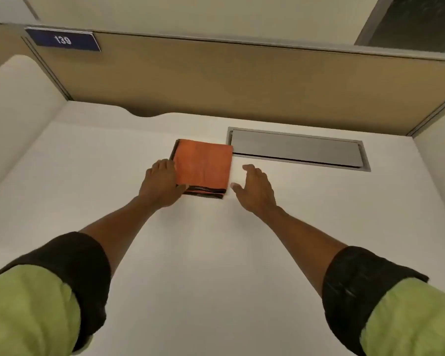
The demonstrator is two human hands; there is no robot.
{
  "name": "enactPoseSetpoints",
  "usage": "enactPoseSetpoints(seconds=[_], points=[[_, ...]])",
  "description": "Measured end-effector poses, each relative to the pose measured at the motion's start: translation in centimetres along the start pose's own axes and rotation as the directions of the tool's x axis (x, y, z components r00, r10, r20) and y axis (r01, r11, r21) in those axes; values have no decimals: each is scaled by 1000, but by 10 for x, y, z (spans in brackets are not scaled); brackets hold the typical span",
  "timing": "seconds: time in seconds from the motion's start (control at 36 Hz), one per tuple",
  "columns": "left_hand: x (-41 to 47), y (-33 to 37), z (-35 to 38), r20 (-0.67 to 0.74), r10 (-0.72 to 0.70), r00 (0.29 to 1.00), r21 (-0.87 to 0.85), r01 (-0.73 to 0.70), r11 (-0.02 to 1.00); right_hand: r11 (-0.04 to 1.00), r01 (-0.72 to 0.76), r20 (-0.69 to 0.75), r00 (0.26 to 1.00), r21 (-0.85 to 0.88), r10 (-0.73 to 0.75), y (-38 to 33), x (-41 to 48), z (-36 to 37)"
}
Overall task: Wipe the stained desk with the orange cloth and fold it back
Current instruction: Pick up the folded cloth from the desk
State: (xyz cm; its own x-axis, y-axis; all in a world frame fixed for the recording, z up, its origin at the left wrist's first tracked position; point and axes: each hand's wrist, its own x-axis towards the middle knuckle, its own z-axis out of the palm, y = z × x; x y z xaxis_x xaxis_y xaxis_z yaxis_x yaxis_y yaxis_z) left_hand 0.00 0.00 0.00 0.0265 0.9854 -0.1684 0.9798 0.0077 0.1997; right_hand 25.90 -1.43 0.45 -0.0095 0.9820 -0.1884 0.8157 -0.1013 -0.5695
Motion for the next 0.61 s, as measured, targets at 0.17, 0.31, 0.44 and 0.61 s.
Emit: enactPoseSetpoints(seconds=[0.17,0.31,0.44,0.61], points=[[43,-5,4,139,-217,966,-257,247,934,987,-126,1,992,102,127,-22,44,21],[67,-6,5,102,-330,938,-348,344,872,941,-275,-32,958,198,287,-33,71,40],[85,-7,2,176,-372,911,-440,411,798,876,-376,-57,910,302,411,-41,89,50],[89,-11,3,301,-419,857,-627,509,589,795,-429,53,890,428,452,-44,95,53]])
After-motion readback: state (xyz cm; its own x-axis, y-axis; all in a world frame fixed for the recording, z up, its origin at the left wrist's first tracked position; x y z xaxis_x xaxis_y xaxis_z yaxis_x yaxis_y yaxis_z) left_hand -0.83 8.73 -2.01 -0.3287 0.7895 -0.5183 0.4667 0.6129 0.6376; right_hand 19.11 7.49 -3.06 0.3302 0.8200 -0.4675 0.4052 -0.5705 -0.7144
